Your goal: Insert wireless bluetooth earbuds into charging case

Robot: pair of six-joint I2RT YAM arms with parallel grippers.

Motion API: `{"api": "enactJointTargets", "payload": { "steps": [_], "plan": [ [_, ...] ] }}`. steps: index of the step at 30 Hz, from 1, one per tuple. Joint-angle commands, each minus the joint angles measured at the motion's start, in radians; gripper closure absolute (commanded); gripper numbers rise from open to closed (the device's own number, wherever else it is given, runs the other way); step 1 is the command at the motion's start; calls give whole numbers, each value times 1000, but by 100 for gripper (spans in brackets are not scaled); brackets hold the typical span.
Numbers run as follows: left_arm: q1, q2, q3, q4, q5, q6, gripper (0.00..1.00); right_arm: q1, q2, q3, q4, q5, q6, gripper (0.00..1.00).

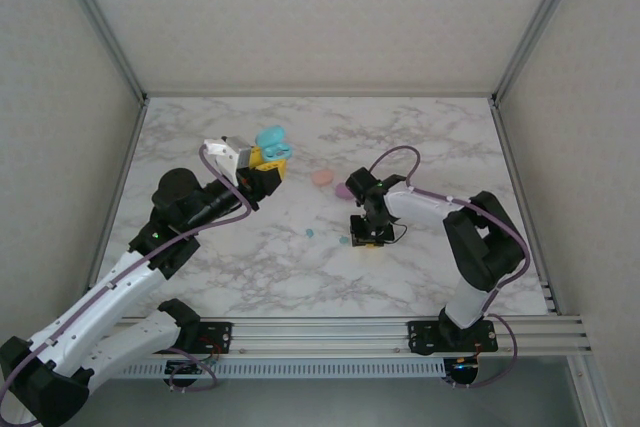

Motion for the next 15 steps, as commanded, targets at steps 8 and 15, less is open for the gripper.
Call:
{"api": "enactJointTargets", "payload": {
  "steps": [8, 15],
  "plan": [
    [5, 1, 37, 11, 2, -13, 70, 47, 8, 115, 9, -54, 37, 62],
    [7, -14, 35, -2, -8, -10, 70, 60, 97, 165, -2, -14, 14, 60]
  ]
}}
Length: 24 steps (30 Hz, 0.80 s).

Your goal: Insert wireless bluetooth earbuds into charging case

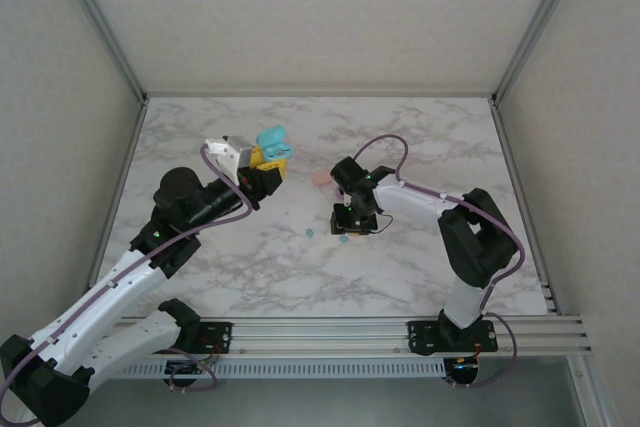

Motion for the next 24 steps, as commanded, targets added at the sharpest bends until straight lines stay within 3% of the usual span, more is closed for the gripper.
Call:
{"api": "enactJointTargets", "payload": {
  "steps": [1, 11, 24],
  "plan": [
    [6, -22, 34, -3, -10, -5, 70, 9, 42, 29, -29, 18, -37, 60],
    [5, -5, 40, 6, 3, -13, 70, 20, 100, 77, -47, -13, -182, 58],
    [5, 2, 43, 7, 0, -12, 70, 76, 102, 37, -88, 2, -146, 73]
  ]
}}
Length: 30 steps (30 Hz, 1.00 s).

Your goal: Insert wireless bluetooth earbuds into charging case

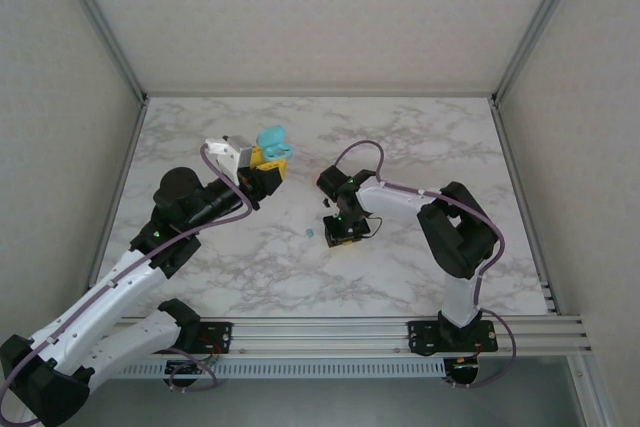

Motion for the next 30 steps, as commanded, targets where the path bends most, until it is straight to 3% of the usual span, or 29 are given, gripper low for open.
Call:
{"api": "enactJointTargets", "payload": {
  "steps": [1, 13, 23, 30],
  "plan": [
    [5, 2, 42, 7, 1, -11, 70, 7, -2, -20, -21, 4, 35, 73],
    [5, -21, 38, -14, -18, -5, 70, -32, -52, -37, 82, 25, 170, 74],
    [5, -23, 32, -17, -20, -4, 70, -129, -97, -85, 44, 97, 160, 71],
    [5, -24, 34, -20, -25, -4, 70, -185, -162, -150, 71, 79, 168, 72]
  ]
}}
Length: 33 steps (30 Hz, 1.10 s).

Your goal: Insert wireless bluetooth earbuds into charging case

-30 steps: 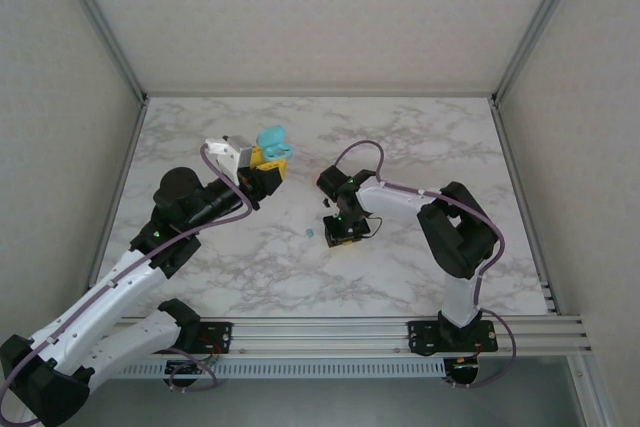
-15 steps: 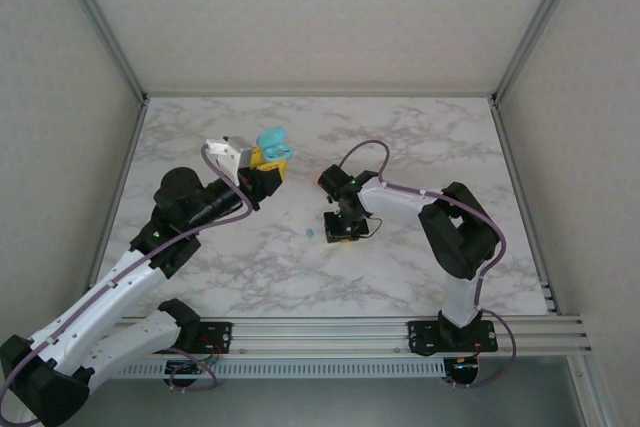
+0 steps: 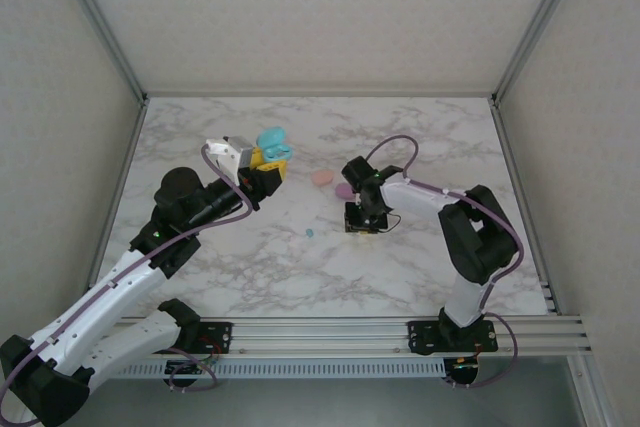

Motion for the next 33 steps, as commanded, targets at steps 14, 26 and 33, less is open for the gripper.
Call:
{"api": "enactJointTargets", "payload": {
  "steps": [14, 26, 33],
  "plan": [
    [5, -11, 32, 14, -8, -10, 70, -71, -149, -71, -9, 51, -24, 67],
    [5, -29, 35, 1, -12, -11, 69, -70, 63, 110, -60, -1, -119, 59],
    [5, -32, 37, -7, -15, -9, 69, -53, 138, 159, -102, -66, -195, 61]
  ]
}}
